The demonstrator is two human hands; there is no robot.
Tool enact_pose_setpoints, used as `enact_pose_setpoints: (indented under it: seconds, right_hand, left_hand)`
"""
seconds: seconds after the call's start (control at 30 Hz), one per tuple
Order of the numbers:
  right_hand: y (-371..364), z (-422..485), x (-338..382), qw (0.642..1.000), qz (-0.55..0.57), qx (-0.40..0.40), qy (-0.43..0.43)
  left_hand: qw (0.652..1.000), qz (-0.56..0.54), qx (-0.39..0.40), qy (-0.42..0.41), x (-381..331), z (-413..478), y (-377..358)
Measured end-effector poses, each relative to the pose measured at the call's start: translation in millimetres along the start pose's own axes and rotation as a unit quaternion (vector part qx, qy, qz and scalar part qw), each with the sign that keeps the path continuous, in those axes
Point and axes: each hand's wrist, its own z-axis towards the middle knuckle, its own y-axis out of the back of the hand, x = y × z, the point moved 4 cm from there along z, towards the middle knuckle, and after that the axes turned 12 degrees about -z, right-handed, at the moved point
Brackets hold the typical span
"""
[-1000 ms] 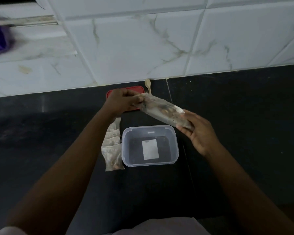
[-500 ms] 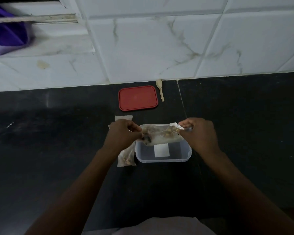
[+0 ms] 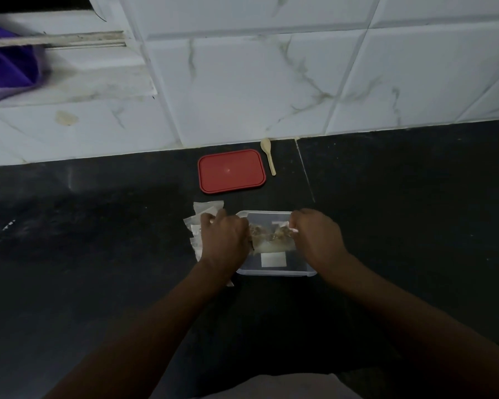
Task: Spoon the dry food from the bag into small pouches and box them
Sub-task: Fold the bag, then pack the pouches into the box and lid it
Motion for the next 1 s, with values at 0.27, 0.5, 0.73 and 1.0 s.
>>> enact_pose_setpoints:
  seconds: [0.27,0.5,0.73,1.0]
  right_hand:
    - [-1.6,4.5,12.0,0.999,-0.039,0.032,0.0]
    - [-9.3,-8.4,7.8,0.994,0.075,0.076,0.019]
    - [-28.4,-4.1,15.1,0.988,0.07,0.121,0.069]
    - [-38.9,3.8,15.5,0.979,0.035,0.189,0.07]
  left_hand:
    - [0.998,-0.004,0.003,-0.068,-1.4,6.8,-11.0]
    - [0.987,-0.033,-0.002,-0.157,-6.2,14.1,-11.4]
    - [0.987,0.055,0.086,-0.122,-17.1,33.6,-19.1]
    - [0.989,0.063,0.098,-0.086,-20.1,43.9,-23.7]
